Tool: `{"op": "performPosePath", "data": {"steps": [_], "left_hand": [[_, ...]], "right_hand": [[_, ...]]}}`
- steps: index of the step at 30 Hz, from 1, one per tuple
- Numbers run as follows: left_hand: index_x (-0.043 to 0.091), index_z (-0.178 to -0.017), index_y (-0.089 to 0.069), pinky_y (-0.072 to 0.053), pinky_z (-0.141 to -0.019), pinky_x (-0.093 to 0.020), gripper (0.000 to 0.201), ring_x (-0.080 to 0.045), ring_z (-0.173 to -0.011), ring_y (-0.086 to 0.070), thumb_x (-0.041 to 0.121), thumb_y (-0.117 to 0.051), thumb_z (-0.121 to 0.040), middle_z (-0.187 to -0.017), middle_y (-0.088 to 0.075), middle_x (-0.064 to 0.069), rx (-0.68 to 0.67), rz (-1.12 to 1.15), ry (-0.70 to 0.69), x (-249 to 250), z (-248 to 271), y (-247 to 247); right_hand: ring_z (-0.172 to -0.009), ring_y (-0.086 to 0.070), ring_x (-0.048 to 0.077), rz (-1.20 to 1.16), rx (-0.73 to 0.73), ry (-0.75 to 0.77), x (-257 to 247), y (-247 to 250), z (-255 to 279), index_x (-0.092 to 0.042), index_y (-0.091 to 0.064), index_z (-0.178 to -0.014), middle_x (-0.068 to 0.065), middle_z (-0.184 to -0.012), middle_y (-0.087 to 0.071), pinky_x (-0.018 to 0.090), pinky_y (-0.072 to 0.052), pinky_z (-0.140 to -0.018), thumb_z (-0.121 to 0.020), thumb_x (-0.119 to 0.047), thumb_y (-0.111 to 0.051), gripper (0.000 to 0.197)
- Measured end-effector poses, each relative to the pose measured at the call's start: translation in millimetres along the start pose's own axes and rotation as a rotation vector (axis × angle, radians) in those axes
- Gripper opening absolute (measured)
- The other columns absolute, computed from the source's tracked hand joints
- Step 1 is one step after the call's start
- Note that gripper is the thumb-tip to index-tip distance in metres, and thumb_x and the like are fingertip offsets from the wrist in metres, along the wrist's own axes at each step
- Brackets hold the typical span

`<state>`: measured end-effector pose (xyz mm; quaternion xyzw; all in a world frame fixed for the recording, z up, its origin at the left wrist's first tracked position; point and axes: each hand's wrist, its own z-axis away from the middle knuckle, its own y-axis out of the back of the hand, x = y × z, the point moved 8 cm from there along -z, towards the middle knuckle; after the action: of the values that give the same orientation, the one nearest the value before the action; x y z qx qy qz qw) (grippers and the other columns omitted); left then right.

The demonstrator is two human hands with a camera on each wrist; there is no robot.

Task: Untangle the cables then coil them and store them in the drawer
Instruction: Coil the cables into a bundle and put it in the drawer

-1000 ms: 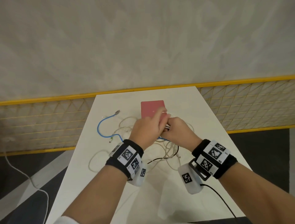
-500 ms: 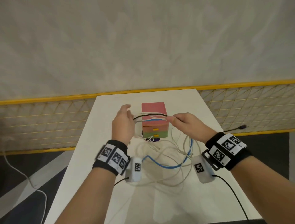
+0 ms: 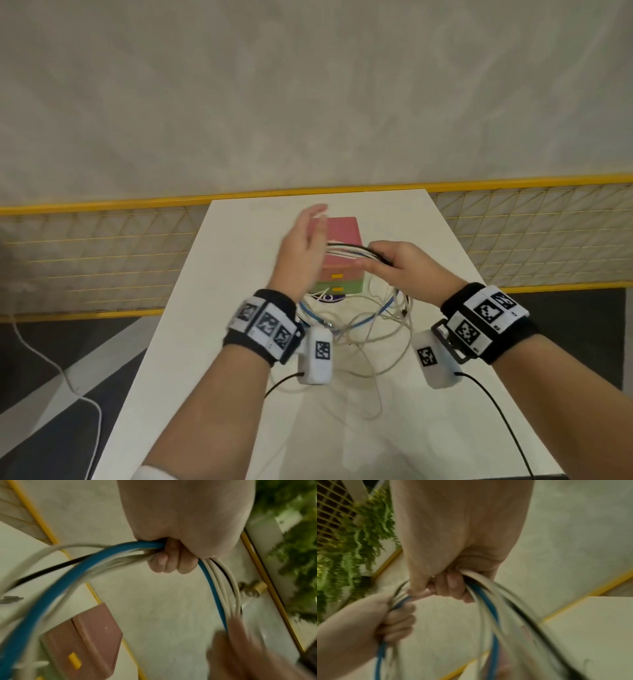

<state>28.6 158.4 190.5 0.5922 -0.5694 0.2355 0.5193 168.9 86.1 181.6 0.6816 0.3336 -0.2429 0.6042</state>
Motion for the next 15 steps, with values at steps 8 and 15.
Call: {"op": "performPosePath", "data": {"steps": [8,15], "left_hand": [[0.019,-0.121,-0.058,-0.045,-0.075,-0.033,0.031,-0.021,-0.081,-0.061,0.027,-0.033,-0.104,-0.083,-0.061,0.004,0.114,-0.192,0.107,-25.1,-12.3,33.2],[0.031,-0.129,-0.054,-0.047,-0.084,-0.033,0.041,-0.018,-0.099,-0.061,0.043,-0.025,-0.103,-0.102,-0.067,0.004,-0.309,-0.478,-0.277,49.9,12.6,-42.3]], "right_hand": [[-0.048,-0.036,0.008,0.132,0.029,-0.057,19.7,12.2,6.3,-0.031,-0.037,-0.068,-0.007,-0.057,-0.036,0.018,-0.031,-0.050,-0.099,-0.031,-0.043,0.032],[-0.060,-0.051,0.017,0.305,-0.125,0.096,-32.0,-11.0,-19.5,-0.010,-0.058,-0.075,0.002,-0.068,-0.057,0.027,-0.040,-0.059,-0.093,-0.008,-0.046,0.022]]}}
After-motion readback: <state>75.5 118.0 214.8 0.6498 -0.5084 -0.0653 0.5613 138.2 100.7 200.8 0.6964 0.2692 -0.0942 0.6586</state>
